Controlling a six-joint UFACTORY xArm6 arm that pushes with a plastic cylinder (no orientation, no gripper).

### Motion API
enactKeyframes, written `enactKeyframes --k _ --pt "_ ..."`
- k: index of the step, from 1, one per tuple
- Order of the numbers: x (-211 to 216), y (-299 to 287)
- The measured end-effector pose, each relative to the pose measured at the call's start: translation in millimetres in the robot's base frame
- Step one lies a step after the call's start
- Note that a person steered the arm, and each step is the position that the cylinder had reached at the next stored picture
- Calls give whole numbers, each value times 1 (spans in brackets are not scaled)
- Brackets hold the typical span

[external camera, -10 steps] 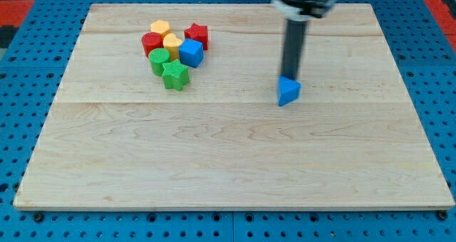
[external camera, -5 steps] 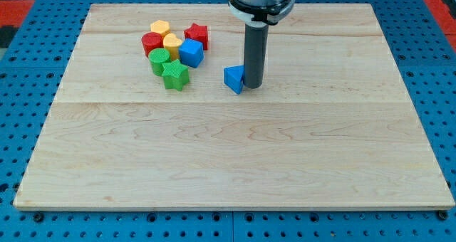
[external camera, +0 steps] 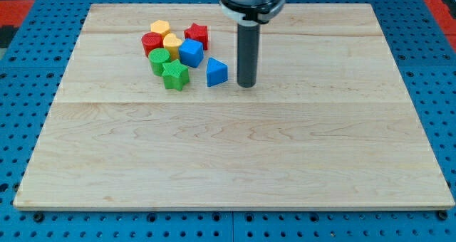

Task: Slide the blue triangle to the top right of the green star

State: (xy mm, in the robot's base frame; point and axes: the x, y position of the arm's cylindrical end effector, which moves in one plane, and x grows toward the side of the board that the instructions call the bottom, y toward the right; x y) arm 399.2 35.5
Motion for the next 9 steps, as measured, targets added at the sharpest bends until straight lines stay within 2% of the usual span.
enactKeyframes --k 3,5,6,7,8,9 --pt "-23 -8" --pt "-27 -60" --pt "-10 -39" --pt "28 -52" --pt "11 -92" --pt "-1 -83"
